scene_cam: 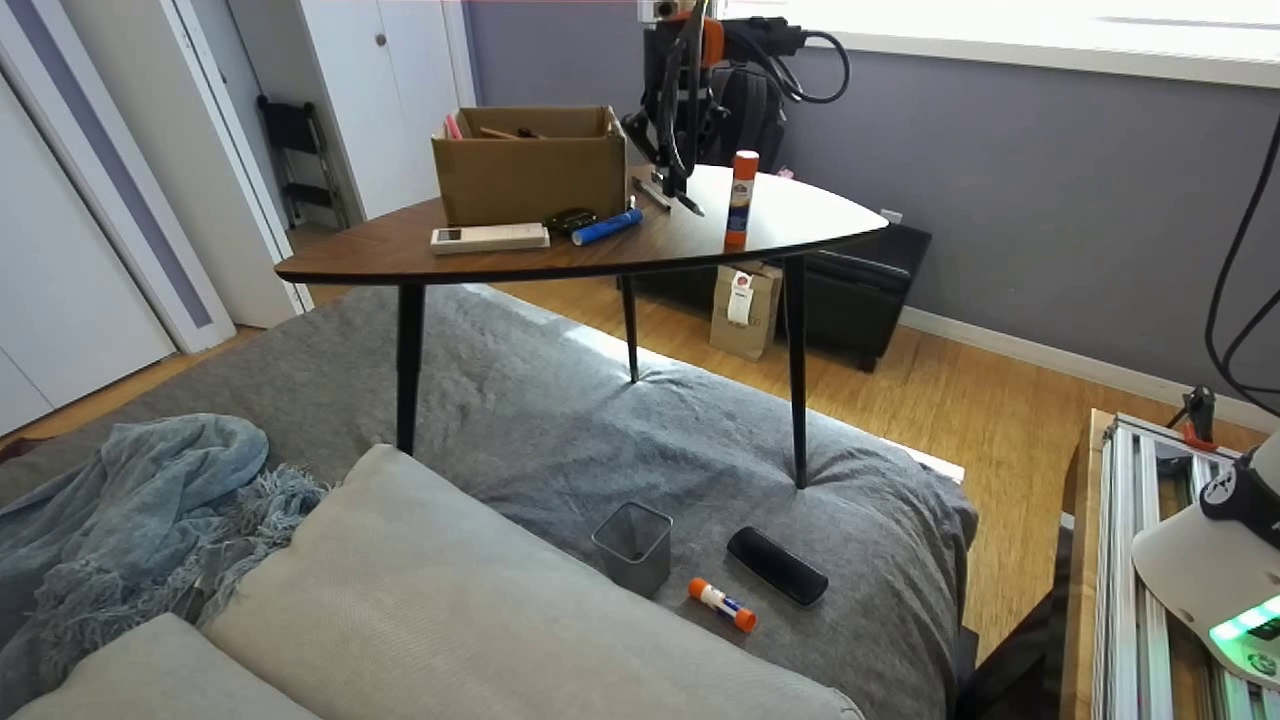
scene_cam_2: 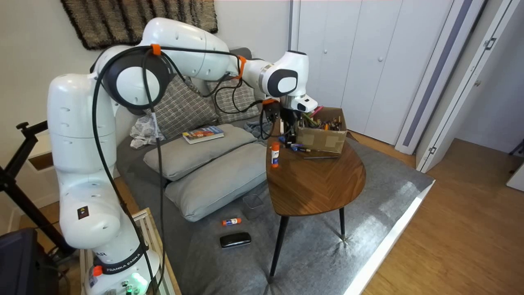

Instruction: Pick up the blue pen from the table and put it in the cardboard box, pick up the black pen from the table and put it in the cardboard box

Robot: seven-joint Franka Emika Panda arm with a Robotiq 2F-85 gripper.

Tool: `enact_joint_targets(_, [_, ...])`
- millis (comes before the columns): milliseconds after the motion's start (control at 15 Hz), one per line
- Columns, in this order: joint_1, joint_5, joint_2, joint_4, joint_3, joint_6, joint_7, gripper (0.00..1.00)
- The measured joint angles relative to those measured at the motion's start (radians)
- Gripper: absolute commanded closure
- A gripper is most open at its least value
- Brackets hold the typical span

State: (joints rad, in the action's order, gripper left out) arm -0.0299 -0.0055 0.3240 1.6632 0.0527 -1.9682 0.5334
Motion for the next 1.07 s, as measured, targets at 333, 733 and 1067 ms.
enact_joint_targets(333, [-0.005,-0.059,-0.085,0.038,0.002,-0.003,0.065,0.97])
enact_joint_targets(733, [-0.008,-0.071,-0.145,0.065,-0.004,-0.007,0.059,0.89])
enact_joint_targets(1067, [-0.007,-0.070,-0.139,0.057,-0.004,-0.012,0.062,0.97])
